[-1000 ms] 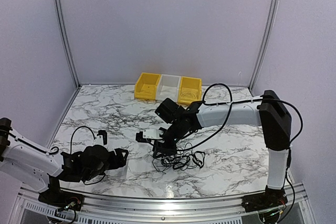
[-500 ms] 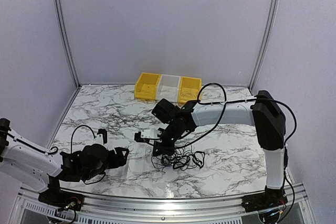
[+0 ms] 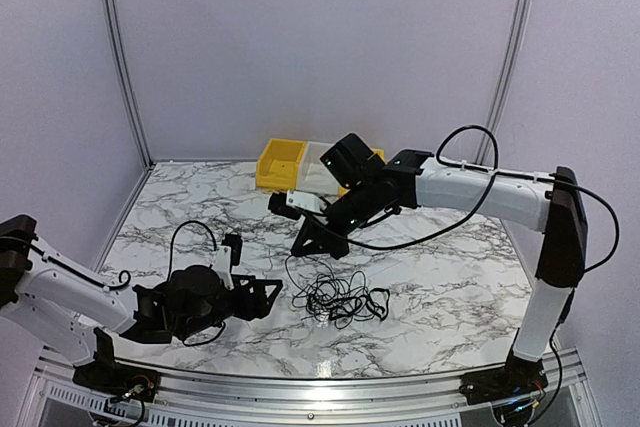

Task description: Untangle the cables

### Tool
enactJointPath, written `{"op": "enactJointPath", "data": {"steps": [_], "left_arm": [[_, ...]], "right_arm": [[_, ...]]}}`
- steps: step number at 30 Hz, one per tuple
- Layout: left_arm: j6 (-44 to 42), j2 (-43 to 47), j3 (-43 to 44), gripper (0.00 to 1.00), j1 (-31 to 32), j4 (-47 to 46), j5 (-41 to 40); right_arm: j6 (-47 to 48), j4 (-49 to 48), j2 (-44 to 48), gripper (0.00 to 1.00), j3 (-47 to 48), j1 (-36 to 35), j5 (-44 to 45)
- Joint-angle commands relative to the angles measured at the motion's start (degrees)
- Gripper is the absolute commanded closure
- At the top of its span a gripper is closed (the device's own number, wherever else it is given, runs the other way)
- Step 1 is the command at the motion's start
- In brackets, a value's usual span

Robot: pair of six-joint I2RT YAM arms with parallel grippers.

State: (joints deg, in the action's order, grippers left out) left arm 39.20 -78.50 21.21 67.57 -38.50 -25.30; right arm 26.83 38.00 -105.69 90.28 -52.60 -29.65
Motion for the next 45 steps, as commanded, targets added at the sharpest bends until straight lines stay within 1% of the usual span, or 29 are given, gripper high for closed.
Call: {"op": "enactJointPath", "data": {"steps": [1,4,8,9,12,13,18,21,25,31,35,37,39,41,42,45], "left_arm": [[-7.28,-4.27,5.28,0.20,0.54,-7.72,2.21],[-9.25,-8.90,10.14,0.20,0.54,-9.34,3.23],[-9.62,-15.99,15.78,0.24,0.54,-9.73,3.25],[-9.44,-17.38,16.81,0.27,0.54,-9.94,3.16],[-9.83,-20.80,19.34,0.53,0.47,-10.79,4.51],[-9.89,-21.68,19.87,0.58,0.46,-10.85,5.40],[-9.72,-23.19,20.31,0.78,0.46,-11.07,8.99],[-9.35,-23.21,19.82,0.83,0.46,-11.16,9.49],[-8.68,-23.27,19.27,0.99,0.46,-11.24,9.65],[-7.91,-22.78,17.95,1.00,0.41,-11.21,9.55],[-6.65,-20.65,14.80,1.00,0.46,-10.59,9.01],[-5.99,-19.80,13.49,1.00,0.46,-10.22,8.73],[-5.13,-19.36,12.72,1.00,0.46,-9.94,8.36],[-4.62,-19.19,12.29,1.00,0.46,-9.92,8.30],[-4.47,-19.11,12.35,1.00,0.46,-9.88,8.45],[-3.73,-18.99,12.39,1.00,0.46,-9.39,8.42]], "right_arm": [[-3.57,-1.85,1.38,1.00,-0.60,3.92,-7.22],[-3.79,-2.41,1.76,1.00,-2.22,4.67,-8.86],[-5.35,-5.21,3.03,1.00,-5.37,5.57,-11.19],[-5.85,-5.53,3.23,1.00,-5.64,6.05,-12.35],[-7.29,-5.93,3.79,1.00,-5.94,7.86,-16.16],[-7.85,-6.44,4.16,1.00,-6.22,8.81,-17.17],[-11.25,-9.50,6.11,1.00,-7.70,13.58,-23.10],[-11.47,-10.16,6.81,1.00,-8.28,15.21,-24.43],[-11.39,-10.49,7.78,1.00,-8.59,15.94,-25.12],[-10.44,-9.59,8.60,0.97,-8.62,16.11,-26.33],[-10.30,-9.11,9.87,0.89,-8.50,16.66,-31.67],[-10.39,-9.01,10.54,0.92,-8.30,16.78,-34.72],[-10.02,-8.72,11.04,0.89,-8.06,16.96,-39.28],[-9.97,-8.49,11.41,0.98,-7.89,16.94,-41.34],[-9.96,-8.39,11.53,1.00,-7.82,16.94,-41.07],[-8.55,-7.00,12.04,1.00,-7.33,17.20,-37.40]]}}
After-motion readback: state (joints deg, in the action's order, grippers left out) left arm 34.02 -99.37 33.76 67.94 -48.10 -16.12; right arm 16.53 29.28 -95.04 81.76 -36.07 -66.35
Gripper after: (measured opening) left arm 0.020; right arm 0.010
